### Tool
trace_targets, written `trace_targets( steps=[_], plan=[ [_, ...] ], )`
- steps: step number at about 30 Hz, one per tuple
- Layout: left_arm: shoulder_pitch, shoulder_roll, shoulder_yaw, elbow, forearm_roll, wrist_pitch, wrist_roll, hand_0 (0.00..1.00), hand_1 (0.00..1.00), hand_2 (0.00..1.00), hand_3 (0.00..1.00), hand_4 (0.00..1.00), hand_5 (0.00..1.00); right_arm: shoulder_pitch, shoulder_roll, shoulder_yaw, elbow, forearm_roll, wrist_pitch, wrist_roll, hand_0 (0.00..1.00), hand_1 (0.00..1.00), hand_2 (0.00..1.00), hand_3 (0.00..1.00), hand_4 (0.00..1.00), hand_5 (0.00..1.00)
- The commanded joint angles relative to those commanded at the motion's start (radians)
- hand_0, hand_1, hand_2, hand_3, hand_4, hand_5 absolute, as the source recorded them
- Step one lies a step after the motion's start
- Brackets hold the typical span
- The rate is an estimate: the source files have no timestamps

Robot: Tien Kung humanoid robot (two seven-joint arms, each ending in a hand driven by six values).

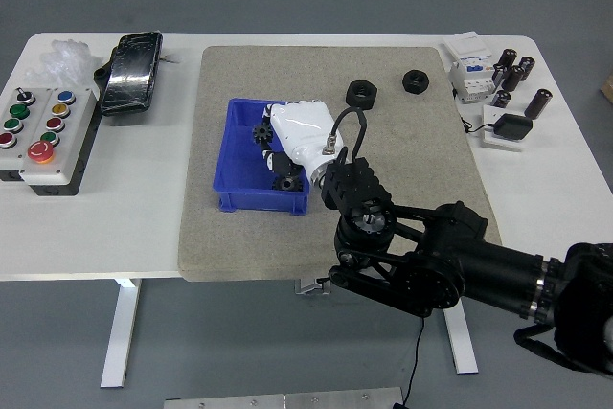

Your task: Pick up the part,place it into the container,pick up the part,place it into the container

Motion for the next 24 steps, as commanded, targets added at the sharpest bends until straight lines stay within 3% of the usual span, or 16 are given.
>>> trace_targets(
  steps=[3, 4, 9, 10, 12, 15, 16, 24],
  plan=[
    [0.002, -0.002, -0.002, 0.000, 0.004, -0.001, 0.001, 0.718, 0.714, 0.729, 0.832, 0.803, 0.540, -0.009, 0.000, 0.006, -0.003, 0.001, 0.012, 0.000, 0.207, 0.410, 0.248, 0.685, 0.443, 0.287],
    [0.002, -0.002, -0.003, 0.000, 0.006, -0.001, 0.001, 0.718, 0.714, 0.729, 0.832, 0.803, 0.541, -0.013, 0.000, 0.009, -0.002, 0.000, 0.014, 0.000, 0.210, 0.398, 0.252, 0.728, 0.745, 0.360],
    [0.003, 0.004, -0.008, 0.000, 0.013, -0.002, -0.004, 0.718, 0.714, 0.729, 0.832, 0.803, 0.541, -0.039, -0.012, 0.054, 0.025, -0.031, 0.010, 0.000, 0.210, 0.398, 0.252, 0.728, 0.745, 0.360],
    [0.003, 0.005, -0.009, 0.000, 0.016, -0.002, -0.005, 0.718, 0.714, 0.729, 0.832, 0.803, 0.541, -0.043, -0.015, 0.064, 0.031, -0.038, 0.007, 0.000, 0.213, 0.400, 0.259, 0.747, 0.808, 0.423],
    [0.001, 0.006, -0.012, 0.000, 0.023, -0.003, -0.005, 0.718, 0.714, 0.729, 0.832, 0.803, 0.541, -0.052, -0.026, 0.088, 0.047, -0.055, -0.003, 0.000, 0.213, 0.400, 0.259, 0.747, 0.808, 0.423],
    [-0.001, 0.007, -0.019, 0.000, 0.037, -0.006, -0.005, 0.718, 0.714, 0.729, 0.832, 0.803, 0.541, -0.069, -0.042, 0.122, 0.071, -0.071, -0.023, 0.000, 0.213, 0.400, 0.259, 0.747, 0.808, 0.423],
    [-0.002, 0.007, -0.020, 0.000, 0.040, -0.007, -0.005, 0.718, 0.715, 0.729, 0.831, 0.804, 0.540, -0.077, -0.048, 0.133, 0.080, -0.074, -0.031, 0.000, 0.215, 0.414, 0.320, 0.742, 0.832, 0.478],
    [-0.013, 0.016, -0.024, 0.000, 0.052, -0.010, -0.009, 0.718, 0.715, 0.729, 0.832, 0.803, 0.539, -0.147, -0.093, 0.223, 0.142, -0.095, -0.089, 0.000, 0.216, 0.425, 0.334, 0.735, 0.835, 0.498]
  ],
)
